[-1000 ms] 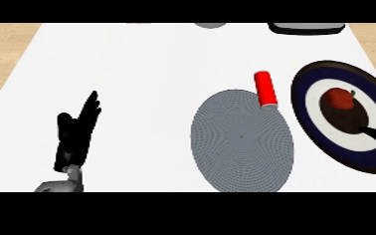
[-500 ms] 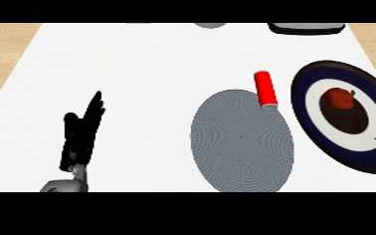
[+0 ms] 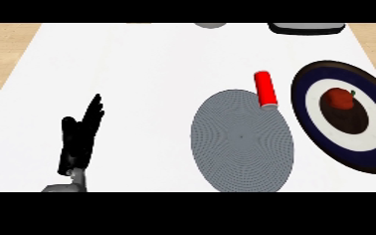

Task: Pick the bell pepper from the placemat and place it in the plate

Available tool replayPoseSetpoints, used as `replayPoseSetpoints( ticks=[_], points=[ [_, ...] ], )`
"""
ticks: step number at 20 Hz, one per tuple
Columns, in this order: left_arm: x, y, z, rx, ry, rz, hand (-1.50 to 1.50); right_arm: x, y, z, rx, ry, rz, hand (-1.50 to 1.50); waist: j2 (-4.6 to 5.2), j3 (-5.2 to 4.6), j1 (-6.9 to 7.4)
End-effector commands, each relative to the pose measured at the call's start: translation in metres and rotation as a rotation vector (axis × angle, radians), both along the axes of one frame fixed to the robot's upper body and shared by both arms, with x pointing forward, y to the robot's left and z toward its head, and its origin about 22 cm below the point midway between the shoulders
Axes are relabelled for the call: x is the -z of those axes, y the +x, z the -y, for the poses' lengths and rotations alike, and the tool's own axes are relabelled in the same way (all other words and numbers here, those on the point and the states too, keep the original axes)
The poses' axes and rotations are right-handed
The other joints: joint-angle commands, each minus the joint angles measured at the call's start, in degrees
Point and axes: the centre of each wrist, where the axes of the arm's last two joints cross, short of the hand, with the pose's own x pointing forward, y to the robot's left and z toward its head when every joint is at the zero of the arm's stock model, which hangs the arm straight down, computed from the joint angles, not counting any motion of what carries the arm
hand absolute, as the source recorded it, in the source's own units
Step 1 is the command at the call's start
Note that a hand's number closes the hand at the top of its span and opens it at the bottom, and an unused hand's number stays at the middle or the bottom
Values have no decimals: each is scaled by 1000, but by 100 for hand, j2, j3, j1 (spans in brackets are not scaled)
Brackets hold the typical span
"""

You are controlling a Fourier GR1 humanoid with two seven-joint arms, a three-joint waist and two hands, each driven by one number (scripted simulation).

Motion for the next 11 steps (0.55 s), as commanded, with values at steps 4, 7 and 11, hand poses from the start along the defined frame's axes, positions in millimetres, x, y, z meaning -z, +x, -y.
replayPoseSetpoints(
  ticks=[4,7,11],
  points=[
    [9,17,-12,4,-13,1,0,8,-12,5,107,-5,3,-150,3,-2,-21],
    [-6,-1,-8,-27,11,8,0,-4,-30,28,98,-16,1,-150,-1,0,-1],
    [-7,7,6,3,-4,4,0,-13,-13,41,146,-21,-30,-150,12,7,46]
  ],
)
